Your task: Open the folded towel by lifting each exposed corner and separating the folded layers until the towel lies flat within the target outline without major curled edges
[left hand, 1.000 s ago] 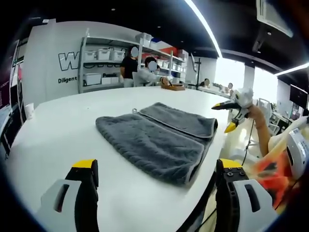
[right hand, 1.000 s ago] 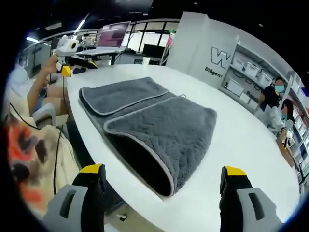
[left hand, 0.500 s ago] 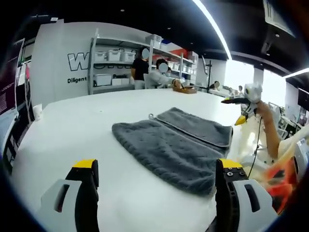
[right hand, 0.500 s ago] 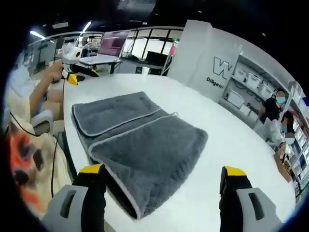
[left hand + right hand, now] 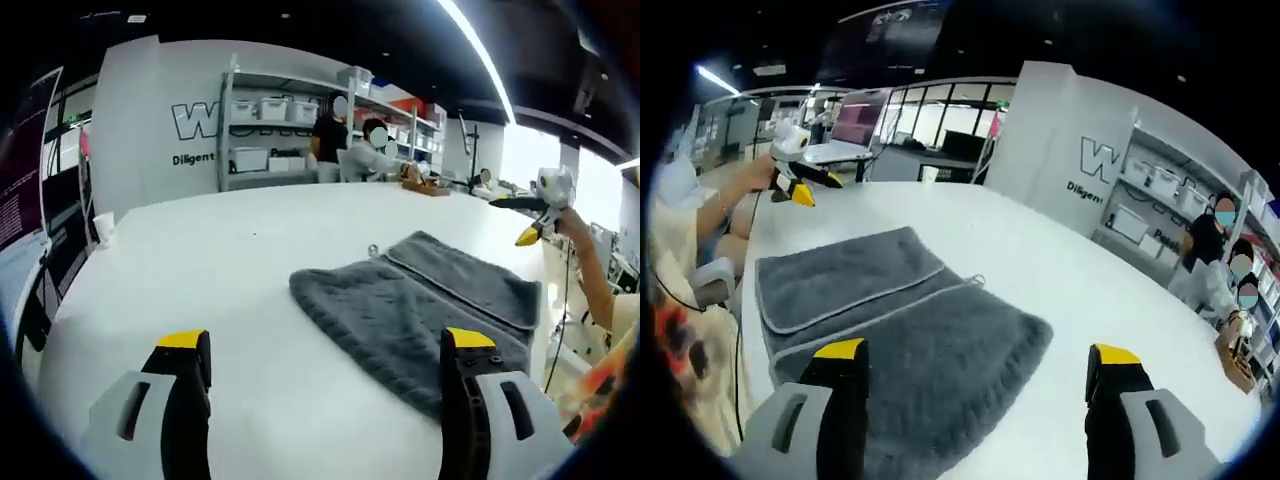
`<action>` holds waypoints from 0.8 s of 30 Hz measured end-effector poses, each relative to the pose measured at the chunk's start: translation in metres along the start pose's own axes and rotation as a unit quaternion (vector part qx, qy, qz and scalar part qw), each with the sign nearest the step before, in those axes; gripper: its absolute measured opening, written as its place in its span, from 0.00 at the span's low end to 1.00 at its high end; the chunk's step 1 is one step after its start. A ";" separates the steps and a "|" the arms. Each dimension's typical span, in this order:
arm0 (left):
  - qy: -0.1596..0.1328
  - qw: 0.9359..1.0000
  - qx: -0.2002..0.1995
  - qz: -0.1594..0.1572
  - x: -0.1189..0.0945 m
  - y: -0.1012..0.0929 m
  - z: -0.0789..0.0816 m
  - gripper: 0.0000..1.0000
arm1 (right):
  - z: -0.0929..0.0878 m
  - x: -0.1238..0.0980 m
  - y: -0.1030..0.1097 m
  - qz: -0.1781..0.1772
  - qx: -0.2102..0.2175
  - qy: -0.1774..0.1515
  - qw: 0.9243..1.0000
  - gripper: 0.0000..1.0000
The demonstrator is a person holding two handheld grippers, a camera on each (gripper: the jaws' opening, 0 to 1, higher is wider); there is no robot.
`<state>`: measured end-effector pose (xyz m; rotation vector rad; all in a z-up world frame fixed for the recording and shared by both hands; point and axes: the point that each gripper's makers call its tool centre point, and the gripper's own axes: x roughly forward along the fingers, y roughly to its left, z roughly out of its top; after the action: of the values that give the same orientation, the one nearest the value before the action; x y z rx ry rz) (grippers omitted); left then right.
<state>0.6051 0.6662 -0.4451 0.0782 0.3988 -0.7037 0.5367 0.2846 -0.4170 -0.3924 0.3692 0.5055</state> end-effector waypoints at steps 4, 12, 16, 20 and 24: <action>-0.013 1.000 0.001 0.003 0.014 0.010 0.009 0.83 | 0.001 0.023 -0.022 -0.013 0.022 -0.008 1.000 0.80; 0.004 0.999 -0.006 0.034 0.061 0.035 0.011 0.72 | -0.012 0.066 -0.045 -0.012 0.057 0.013 0.998 0.49; 0.025 0.999 0.004 0.038 0.089 0.041 0.008 0.62 | -0.027 0.085 -0.065 -0.041 0.065 0.045 0.996 0.51; 0.022 1.000 0.007 0.007 0.111 0.035 0.007 0.56 | -0.036 0.102 -0.074 -0.038 0.080 0.056 0.995 0.37; 0.022 1.000 -0.004 -0.013 0.130 0.034 0.002 0.53 | -0.045 0.118 -0.082 -0.042 0.099 0.063 0.992 0.27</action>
<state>0.7175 0.6113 -0.4951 0.0811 0.4464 -0.7266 0.6655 0.2443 -0.4848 -0.2467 0.5188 0.3594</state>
